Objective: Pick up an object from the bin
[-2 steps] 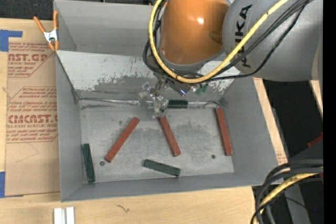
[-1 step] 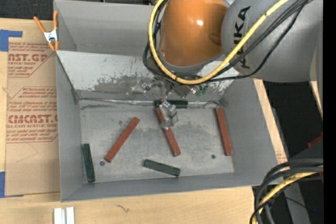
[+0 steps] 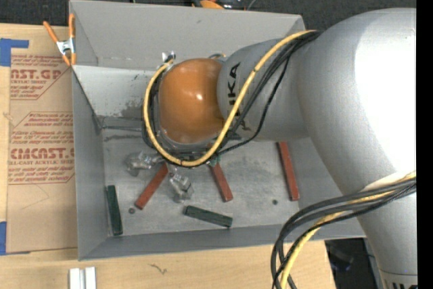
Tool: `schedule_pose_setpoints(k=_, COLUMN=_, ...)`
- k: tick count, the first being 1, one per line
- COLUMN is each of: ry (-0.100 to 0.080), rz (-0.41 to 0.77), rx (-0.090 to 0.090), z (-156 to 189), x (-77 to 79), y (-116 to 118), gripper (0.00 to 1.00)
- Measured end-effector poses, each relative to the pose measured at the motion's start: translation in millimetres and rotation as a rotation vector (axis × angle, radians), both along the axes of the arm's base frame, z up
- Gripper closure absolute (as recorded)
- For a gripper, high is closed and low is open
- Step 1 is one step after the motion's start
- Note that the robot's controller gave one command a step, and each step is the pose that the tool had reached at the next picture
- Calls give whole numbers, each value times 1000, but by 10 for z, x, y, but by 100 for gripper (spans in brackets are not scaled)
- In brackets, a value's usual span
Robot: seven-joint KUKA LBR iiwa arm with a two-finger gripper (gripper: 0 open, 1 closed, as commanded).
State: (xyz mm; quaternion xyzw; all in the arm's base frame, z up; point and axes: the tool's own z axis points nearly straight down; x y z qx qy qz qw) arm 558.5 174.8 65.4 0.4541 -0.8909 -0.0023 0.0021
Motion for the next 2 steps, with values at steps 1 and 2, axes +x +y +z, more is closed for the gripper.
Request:
schedule_pose_setpoints(k=1, ry=-6, rz=-2, rx=1, z=46, x=25, y=-4, gripper=100)
schedule_pose_setpoints(k=2, ry=-17, rz=-16, rx=1, z=1377, x=264, y=-302, gripper=100)
